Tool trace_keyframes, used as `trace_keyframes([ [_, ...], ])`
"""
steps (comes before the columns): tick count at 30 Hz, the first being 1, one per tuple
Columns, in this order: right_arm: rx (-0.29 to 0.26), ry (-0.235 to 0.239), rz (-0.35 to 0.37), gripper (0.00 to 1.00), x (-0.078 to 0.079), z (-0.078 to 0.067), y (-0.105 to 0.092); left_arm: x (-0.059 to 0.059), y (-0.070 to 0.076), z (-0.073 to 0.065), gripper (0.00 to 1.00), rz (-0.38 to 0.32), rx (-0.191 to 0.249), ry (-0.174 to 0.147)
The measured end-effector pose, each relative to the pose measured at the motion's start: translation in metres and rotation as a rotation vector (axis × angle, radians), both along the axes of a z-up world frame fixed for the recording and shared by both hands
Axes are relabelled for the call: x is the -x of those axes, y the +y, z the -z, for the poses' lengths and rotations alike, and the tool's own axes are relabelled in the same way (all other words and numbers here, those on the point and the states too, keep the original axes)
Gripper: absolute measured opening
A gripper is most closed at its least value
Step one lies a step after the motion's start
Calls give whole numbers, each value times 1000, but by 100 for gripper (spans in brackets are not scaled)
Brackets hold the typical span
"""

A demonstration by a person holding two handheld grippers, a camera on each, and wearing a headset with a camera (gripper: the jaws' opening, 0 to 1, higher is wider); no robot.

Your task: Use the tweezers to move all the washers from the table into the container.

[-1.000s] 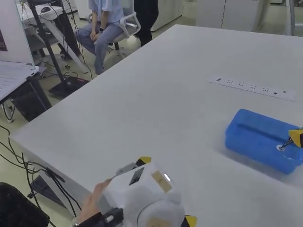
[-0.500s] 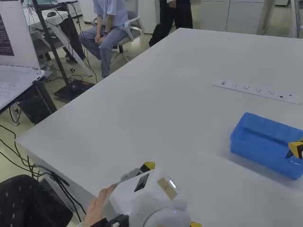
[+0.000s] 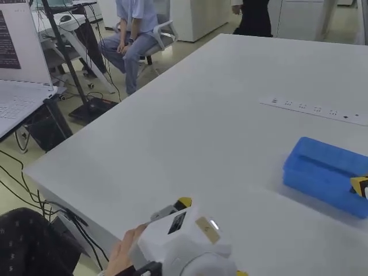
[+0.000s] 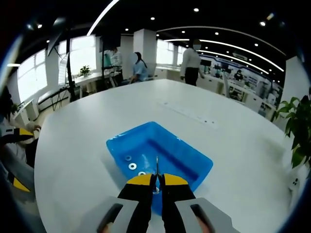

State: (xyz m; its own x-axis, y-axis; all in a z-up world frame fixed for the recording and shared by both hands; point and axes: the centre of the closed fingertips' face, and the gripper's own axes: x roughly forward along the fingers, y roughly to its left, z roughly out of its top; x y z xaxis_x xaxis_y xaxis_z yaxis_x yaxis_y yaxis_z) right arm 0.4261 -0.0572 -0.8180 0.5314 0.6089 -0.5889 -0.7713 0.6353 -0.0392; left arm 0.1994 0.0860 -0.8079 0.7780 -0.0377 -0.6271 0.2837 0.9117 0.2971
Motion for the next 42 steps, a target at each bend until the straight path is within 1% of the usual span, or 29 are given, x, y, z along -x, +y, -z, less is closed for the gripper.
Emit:
trace_keyframes([
  [4, 13, -5, 9, 2, -2, 2, -3, 0, 1, 0, 84, -3, 0, 0],
  [7, 13, 0, 15, 2, -3, 3, -5, 0, 1, -1, 84, -3, 0, -1],
  [11, 19, -8, 7, 3, -1, 3, -5, 0, 1, 0, 84, -3, 0, 1],
  [14, 16, -5, 6, 3, 0, 2, -4, -1, 1, 0, 84, -2, -1, 2],
  [18, 11, -3, 7, 3, -1, 2, -5, 0, 1, 1, 84, -1, -2, 3],
  [21, 1, -3, 15, 3, -1, -2, -6, 0, 1, 1, 84, -2, -2, 3],
  [24, -6, -17, 24, 3, -3, -10, -8, 0, 2, 1, 84, -5, -3, 3],
  [27, 14, -48, 21, 2, -2, -16, -11, 0, 2, 1, 84, -5, -5, 3],
  [29, 14, -33, 21, 2, -3, -17, -12, 0, 2, 1, 84, -5, -7, 6],
  [32, 15, -27, 25, 1, 3, -20, -15, 0, 2, 1, 84, -7, -8, 5],
  [35, 12, -23, 23, 1, 5, -18, -17, 0, 3, 0, 84, -10, -7, 3],
  [37, 36, -24, 19, 1, 6, -15, -21, 0, 2, 0, 84, -10, -6, 2],
  [42, 54, -28, 18, 1, 7, -13, -27, 0, 3, 0, 84, -12, -8, 2],
])
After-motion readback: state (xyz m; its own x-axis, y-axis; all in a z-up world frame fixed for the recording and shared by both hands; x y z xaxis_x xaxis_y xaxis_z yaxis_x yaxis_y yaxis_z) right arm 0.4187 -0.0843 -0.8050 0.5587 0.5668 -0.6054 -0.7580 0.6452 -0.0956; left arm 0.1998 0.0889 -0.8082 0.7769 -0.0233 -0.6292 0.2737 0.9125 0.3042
